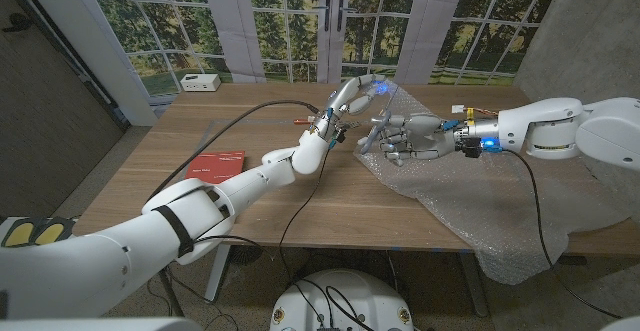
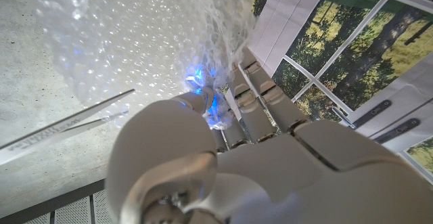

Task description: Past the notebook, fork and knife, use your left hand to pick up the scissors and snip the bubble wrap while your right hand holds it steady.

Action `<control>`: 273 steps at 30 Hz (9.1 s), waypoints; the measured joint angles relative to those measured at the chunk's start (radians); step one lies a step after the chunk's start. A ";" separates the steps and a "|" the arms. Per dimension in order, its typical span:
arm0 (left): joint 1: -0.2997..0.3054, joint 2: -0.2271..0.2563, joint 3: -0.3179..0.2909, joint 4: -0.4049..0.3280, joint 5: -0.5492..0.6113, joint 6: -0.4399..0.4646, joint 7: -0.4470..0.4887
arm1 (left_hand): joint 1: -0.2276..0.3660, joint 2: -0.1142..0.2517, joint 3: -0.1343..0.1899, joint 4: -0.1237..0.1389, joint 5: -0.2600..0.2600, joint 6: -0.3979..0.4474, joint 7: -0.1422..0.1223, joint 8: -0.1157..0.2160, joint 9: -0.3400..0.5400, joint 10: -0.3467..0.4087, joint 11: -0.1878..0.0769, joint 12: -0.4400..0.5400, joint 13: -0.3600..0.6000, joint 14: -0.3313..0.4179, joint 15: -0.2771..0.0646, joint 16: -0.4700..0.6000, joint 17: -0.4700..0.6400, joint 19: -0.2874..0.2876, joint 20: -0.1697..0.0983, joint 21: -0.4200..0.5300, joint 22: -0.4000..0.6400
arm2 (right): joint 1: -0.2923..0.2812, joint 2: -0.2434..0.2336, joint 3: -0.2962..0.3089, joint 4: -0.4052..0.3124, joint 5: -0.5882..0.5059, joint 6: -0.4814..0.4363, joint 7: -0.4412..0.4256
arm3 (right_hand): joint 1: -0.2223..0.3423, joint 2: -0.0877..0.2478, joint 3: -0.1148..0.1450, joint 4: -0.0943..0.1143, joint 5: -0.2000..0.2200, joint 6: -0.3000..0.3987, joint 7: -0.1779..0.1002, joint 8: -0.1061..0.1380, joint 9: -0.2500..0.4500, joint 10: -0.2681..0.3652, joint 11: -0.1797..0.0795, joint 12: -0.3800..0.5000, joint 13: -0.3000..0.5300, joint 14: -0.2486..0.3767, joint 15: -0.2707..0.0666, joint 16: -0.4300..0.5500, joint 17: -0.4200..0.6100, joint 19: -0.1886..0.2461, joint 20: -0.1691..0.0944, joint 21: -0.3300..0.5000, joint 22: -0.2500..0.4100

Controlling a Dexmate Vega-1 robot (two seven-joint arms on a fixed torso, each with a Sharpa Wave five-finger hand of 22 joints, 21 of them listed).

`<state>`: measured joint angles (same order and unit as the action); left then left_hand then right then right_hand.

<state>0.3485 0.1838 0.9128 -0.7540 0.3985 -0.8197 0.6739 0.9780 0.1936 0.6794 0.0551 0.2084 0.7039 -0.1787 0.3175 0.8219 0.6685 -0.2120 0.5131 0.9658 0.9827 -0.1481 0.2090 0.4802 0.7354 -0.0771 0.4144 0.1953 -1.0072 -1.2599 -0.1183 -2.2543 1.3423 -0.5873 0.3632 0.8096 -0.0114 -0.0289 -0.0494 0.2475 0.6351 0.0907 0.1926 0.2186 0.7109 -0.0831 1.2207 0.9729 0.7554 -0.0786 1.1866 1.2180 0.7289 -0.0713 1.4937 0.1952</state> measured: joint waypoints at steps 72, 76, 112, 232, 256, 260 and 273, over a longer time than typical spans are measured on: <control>0.005 0.000 -0.012 -0.006 0.053 -0.084 -0.033 | 0.000 0.000 0.008 -0.017 -0.001 0.012 0.002 -0.007 0.012 0.018 0.003 0.000 0.005 0.000 0.000 0.000 0.009 -0.016 0.005 0.019 0.000 | 0.006 -0.010 -0.002 0.039 -0.010 0.004 0.032 | 0.013 0.021 -0.019 0.003 -0.004 0.002 -0.002 0.000 0.000 0.002 -0.007 0.000 -0.003 0.005 -0.005 0.000 0.002 0.000 0.000 0.000 0.003; -0.003 -0.008 -0.005 0.015 0.051 -0.090 -0.026 | 0.000 0.000 0.008 -0.017 -0.005 0.016 -0.002 -0.007 0.013 0.018 0.004 0.001 0.005 0.000 0.000 0.000 0.009 -0.016 0.005 0.019 0.000 | 0.014 -0.006 -0.008 0.047 -0.013 0.003 0.038 | 0.013 0.021 -0.019 0.003 -0.004 0.002 -0.002 0.000 0.000 0.003 -0.008 0.000 -0.003 0.005 -0.005 0.000 0.002 0.000 0.000 0.000 0.002; -0.055 -0.051 0.049 0.137 0.014 -0.124 0.027 | 0.000 0.000 0.012 -0.021 -0.006 0.021 0.004 -0.018 0.007 0.020 0.001 -0.001 0.005 0.000 0.000 0.000 0.014 -0.020 0.009 0.037 0.000 | 0.014 0.013 -0.004 0.061 0.000 -0.005 0.005 | 0.344 0.154 0.250 -0.099 -0.070 0.179 -0.109 0.155 0.259 0.055 -0.060 0.068 0.057 0.042 -0.013 0.007 0.007 -0.074 0.012 0.056 0.035; 0.062 0.031 -0.036 -0.057 0.019 -0.046 -0.022 | -0.010 -0.001 0.014 -0.030 -0.013 0.044 -0.002 -0.033 -0.002 0.029 0.003 -0.016 0.006 0.000 0.000 0.000 0.023 -0.036 0.011 0.081 0.000 | -0.130 0.049 0.106 -0.002 0.002 0.050 -0.088 | 0.057 -0.058 0.165 -0.014 -0.011 0.105 -0.077 -0.016 0.144 0.102 -0.085 0.057 0.055 0.072 -0.021 0.074 0.011 -0.010 0.000 0.055 0.044; 0.063 0.027 -0.048 -0.044 0.022 -0.062 -0.014 | -0.014 0.003 0.014 -0.030 -0.013 0.044 -0.002 -0.037 -0.007 0.031 0.001 -0.018 0.009 0.000 0.000 0.000 0.023 -0.036 0.011 0.089 0.000 | -0.123 0.061 0.108 -0.011 0.000 0.034 -0.118 | 0.175 0.025 0.213 -0.067 0.004 0.180 -0.117 0.027 0.087 0.126 -0.108 0.088 0.096 0.080 -0.022 0.113 0.011 -0.024 0.005 0.060 0.089; 0.059 0.023 -0.046 -0.036 0.022 -0.068 -0.012 | -0.014 0.003 0.014 -0.031 -0.014 0.044 -0.002 -0.037 -0.007 0.031 0.001 -0.019 0.009 0.000 0.000 0.000 0.023 -0.036 0.011 0.091 0.000 | -0.120 0.064 0.106 -0.015 0.000 0.032 -0.136 | 0.248 0.069 0.255 -0.098 -0.021 0.262 -0.157 0.054 0.099 0.133 -0.115 0.115 0.135 0.094 -0.025 0.134 0.011 -0.037 0.004 0.067 0.127; 0.048 0.014 -0.037 -0.009 0.021 -0.076 -0.006 | -0.016 0.000 0.018 -0.035 -0.015 0.044 -0.001 -0.037 -0.007 0.031 0.001 -0.020 0.007 0.000 0.000 0.000 0.022 -0.036 0.011 0.093 -0.005 | -0.118 0.069 0.107 -0.021 0.003 0.027 -0.176 | 0.272 0.071 0.291 -0.107 -0.063 0.276 -0.160 0.089 0.170 0.141 -0.109 0.130 0.167 0.101 -0.028 0.143 0.011 -0.038 0.006 0.067 0.172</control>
<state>0.3968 0.1975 0.8759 -0.7630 0.4193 -0.8953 0.6682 0.9617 0.1937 0.6975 0.0205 0.1937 0.7479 -0.1800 0.2805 0.8149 0.6996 -0.2109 0.4932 0.9729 0.9827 -0.1481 0.2090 0.5027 0.6998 -0.0663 0.5071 0.1904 -1.1249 -1.1907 -0.0116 -2.2751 1.3457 -0.5600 0.1876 1.0811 0.0594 0.2616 -0.1569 0.1846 0.9114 -0.0697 0.2815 0.3888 0.8523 -0.1924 1.3505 1.1404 0.8559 -0.1070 1.3301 1.2291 0.6910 -0.0658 1.5607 0.3676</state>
